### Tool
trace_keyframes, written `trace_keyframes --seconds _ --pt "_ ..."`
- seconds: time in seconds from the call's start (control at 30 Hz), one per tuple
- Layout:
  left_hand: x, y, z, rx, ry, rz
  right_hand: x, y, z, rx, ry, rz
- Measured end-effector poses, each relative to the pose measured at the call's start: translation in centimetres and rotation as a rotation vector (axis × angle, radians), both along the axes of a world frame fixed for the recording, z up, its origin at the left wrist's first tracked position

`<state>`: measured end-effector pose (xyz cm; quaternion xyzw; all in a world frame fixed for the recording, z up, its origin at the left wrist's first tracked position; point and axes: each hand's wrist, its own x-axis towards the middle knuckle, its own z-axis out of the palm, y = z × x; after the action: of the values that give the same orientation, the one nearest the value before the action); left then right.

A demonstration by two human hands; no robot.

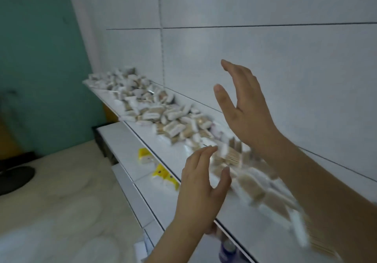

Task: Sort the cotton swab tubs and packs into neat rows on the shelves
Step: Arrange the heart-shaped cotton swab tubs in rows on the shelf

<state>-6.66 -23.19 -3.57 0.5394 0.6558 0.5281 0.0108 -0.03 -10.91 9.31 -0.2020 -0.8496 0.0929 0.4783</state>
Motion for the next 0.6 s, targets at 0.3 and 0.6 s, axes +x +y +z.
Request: trace_keyframes --seconds 0.3,0.6 --pt "-13.0 2.7 -0.2 -0.023 -0.014 0.147 -14.9 5.3 1.0 -0.018 0.051 0.134" --pt "-28.4 10.7 0.3 -0.098 0.009 0.212 -29.7 14.3 0.9 -0.046 0.035 0.171"
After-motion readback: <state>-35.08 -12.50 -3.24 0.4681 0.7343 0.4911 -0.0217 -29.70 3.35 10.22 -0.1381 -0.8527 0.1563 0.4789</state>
